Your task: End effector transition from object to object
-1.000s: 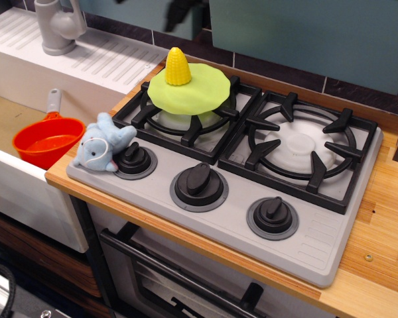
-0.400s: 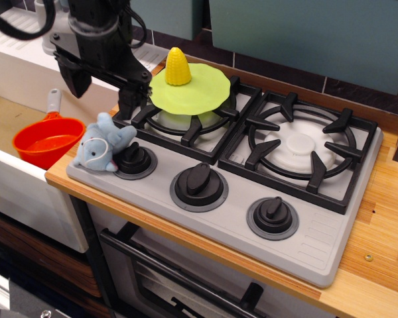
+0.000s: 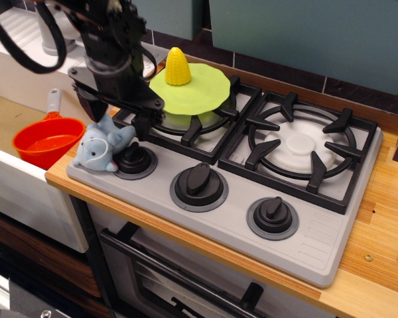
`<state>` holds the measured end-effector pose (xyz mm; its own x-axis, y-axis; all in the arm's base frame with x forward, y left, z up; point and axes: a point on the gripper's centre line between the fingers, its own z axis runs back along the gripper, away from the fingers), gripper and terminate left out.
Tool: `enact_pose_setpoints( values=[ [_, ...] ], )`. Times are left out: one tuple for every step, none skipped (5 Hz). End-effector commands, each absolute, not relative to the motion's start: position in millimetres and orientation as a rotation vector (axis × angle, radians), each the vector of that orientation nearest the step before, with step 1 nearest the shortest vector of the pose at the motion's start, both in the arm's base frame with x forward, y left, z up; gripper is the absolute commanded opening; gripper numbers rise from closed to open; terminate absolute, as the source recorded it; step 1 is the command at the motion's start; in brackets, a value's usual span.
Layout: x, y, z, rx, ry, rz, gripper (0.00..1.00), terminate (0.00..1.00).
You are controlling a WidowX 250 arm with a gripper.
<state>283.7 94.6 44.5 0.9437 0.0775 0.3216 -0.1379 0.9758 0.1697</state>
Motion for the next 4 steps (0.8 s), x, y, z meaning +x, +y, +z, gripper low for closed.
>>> enact_pose_setpoints(
  values=[
    [293.6, 100.8, 38.5, 0.213, -0.349, 0.119, 1.0, 0.0],
    [288.7, 99.0, 38.5, 0.234, -0.342, 0.13, 1.0, 0.0],
    [288.7, 99.0, 38.5, 0.234, -0.342, 0.13, 1.0, 0.0],
    [288.7, 99.0, 38.5, 0.234, -0.342, 0.13, 1.0, 0.0]
  ],
)
